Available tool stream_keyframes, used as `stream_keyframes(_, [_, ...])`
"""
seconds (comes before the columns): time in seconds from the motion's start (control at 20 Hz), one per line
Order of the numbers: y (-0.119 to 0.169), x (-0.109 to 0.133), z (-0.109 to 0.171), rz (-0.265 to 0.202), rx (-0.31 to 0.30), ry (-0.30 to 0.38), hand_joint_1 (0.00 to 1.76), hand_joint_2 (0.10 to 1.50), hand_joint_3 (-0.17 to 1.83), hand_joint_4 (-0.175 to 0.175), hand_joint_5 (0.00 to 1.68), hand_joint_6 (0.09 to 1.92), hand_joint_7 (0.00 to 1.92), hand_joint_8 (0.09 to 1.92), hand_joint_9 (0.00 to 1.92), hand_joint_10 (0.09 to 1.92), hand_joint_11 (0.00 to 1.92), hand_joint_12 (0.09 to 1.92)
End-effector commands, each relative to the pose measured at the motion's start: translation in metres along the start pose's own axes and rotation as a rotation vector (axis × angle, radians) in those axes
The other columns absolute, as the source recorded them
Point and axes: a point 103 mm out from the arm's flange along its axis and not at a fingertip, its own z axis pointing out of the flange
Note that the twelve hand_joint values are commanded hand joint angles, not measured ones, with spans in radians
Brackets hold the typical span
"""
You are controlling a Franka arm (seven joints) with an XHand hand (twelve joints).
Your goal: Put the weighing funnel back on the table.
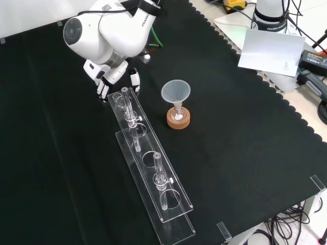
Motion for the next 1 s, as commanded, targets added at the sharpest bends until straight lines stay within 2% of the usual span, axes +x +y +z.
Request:
stream_keyframes(0.05, [-0.025, 0.001, -0.024, 0.007, -0.066, 0.022, 0.81, 0.62, 0.44, -0.005, 0.40, 0.31, 0.32, 0.67, 0.70, 0.40, 0.56, 1.20])
stream_keyframes(0.3, [-0.052, 0.005, -0.041, 0.025, -0.112, 0.031, 0.78, 0.62, 0.43, 0.002, 0.40, 0.23, 0.30, 0.66, 0.62, 0.50, 0.49, 1.24])
stream_keyframes(1.0, [-0.112, 0.022, -0.065, 0.079, -0.155, 0.032, 0.75, 0.62, 0.43, 0.008, 0.41, 0.17, 0.26, 0.64, 0.56, 0.55, 0.43, 1.29])
